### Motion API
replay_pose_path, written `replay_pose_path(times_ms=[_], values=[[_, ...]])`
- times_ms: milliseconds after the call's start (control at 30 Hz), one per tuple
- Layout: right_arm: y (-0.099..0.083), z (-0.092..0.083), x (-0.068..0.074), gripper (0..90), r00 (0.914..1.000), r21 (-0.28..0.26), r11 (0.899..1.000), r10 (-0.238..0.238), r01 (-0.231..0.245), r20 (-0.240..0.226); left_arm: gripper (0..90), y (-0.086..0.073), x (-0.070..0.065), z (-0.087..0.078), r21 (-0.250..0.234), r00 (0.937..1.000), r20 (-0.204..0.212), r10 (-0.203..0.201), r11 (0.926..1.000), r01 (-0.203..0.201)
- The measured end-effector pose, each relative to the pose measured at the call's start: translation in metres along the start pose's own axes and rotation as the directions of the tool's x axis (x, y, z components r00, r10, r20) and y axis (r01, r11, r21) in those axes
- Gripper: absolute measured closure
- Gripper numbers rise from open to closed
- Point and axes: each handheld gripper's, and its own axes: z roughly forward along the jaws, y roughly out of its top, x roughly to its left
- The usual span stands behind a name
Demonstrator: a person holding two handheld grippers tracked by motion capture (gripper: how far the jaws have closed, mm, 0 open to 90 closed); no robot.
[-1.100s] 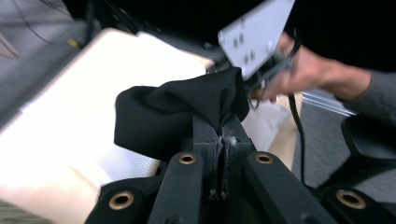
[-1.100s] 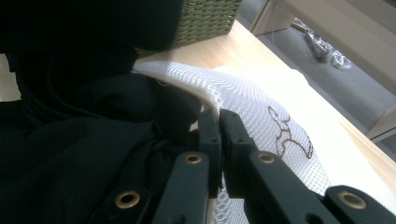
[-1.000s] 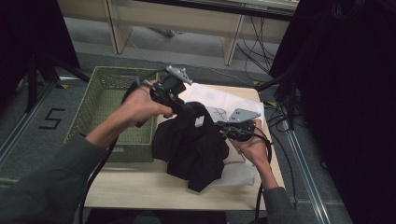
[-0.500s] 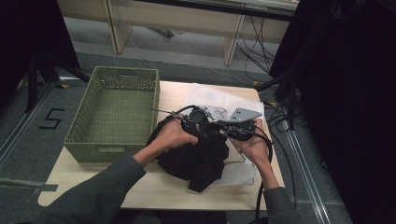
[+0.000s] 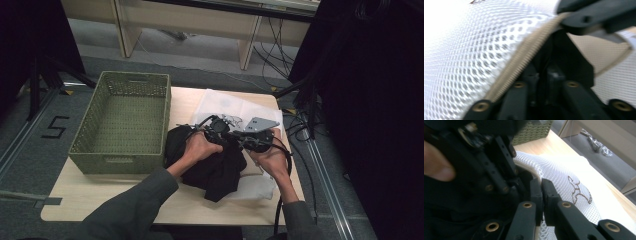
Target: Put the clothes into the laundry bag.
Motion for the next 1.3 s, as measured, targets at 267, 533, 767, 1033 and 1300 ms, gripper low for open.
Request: replay_pose_path(times_ms=[267, 533, 767, 1033, 1300], values=[[-0.002, 0.001, 0.001, 88.8, 0.9999, 0.000, 1.000, 0.016, -0.016, 0.004, 35.1, -0.010, -0.017, -0.060, -0.035, 0.9966, -0.011, 0.081, 0.9960, -0.082], [-0.002, 0.002, 0.001, 88.8, 1.0000, 0.006, 1.000, 0.004, -0.004, 0.001, 32.3, -0.046, -0.005, -0.104, 0.012, 0.9930, -0.069, 0.096, 0.9954, -0.095], [-0.002, 0.003, 0.001, 88.8, 1.0000, 0.008, 1.000, 0.005, -0.005, 0.002, 32.2, -0.073, -0.016, -0.069, 0.078, 0.9940, 0.032, 0.105, 0.9912, -0.107], [-0.001, 0.004, 0.004, 88.8, 0.9999, 0.019, 1.000, -0.013, 0.013, -0.008, 71.2, -0.067, -0.026, -0.014, 0.088, 0.9863, 0.016, 0.164, 0.9824, -0.165], [0.001, 0.004, 0.008, 88.9, 0.9986, 0.020, 0.999, -0.025, 0.026, -0.047, 84.6, -0.046, -0.037, 0.008, -0.025, 0.9960, -0.050, 0.074, 0.9969, -0.075]])
